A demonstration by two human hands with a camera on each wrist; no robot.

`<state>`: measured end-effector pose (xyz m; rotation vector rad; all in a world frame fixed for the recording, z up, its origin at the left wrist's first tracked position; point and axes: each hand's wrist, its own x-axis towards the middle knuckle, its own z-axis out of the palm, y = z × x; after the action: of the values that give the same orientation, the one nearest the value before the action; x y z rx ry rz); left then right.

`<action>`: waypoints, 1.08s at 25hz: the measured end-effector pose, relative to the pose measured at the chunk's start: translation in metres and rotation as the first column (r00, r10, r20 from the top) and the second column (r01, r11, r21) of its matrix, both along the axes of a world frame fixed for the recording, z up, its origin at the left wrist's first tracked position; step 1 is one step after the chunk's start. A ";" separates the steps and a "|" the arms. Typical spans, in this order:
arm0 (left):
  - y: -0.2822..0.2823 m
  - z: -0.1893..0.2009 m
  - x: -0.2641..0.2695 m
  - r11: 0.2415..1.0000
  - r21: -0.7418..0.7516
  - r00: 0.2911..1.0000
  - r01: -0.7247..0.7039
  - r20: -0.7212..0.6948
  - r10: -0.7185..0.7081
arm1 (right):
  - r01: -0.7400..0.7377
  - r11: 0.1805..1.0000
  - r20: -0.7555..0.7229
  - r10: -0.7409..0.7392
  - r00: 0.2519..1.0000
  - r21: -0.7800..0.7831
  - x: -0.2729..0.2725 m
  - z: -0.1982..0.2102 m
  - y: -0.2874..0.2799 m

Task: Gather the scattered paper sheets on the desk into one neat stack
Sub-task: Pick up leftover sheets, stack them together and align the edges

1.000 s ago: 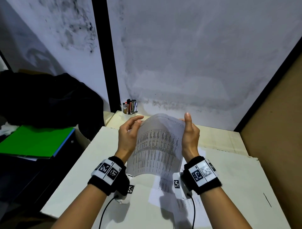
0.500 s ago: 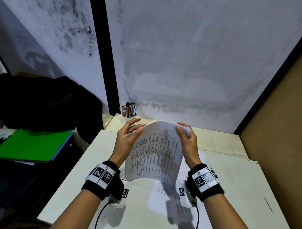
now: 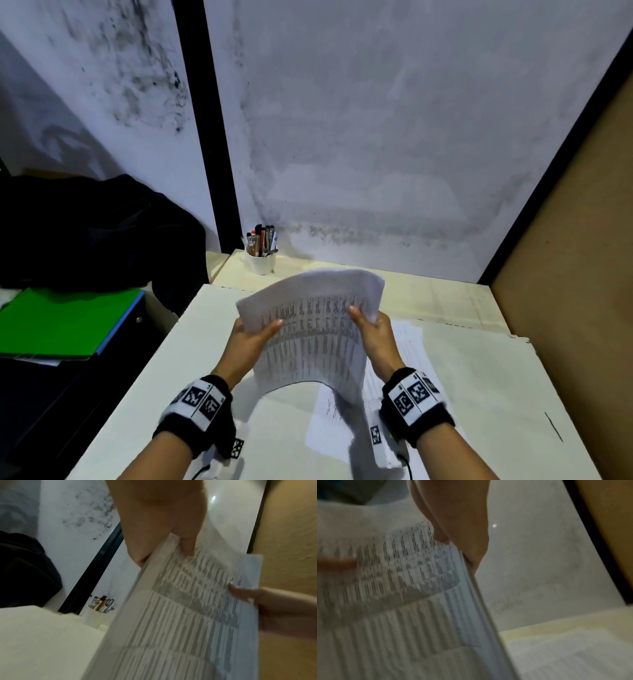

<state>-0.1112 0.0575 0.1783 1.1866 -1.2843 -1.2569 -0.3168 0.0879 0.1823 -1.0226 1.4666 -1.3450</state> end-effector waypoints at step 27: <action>-0.016 -0.060 0.040 0.984 0.131 0.985 -0.117 0.140 0.099 | 0.513 0.485 -0.661 0.199 0.723 0.708 -0.100 -0.149 0.020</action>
<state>-0.0711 0.0410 0.1180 1.4412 -1.2254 -1.2205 -0.4166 0.1076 0.0331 -0.6413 2.4883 -0.0721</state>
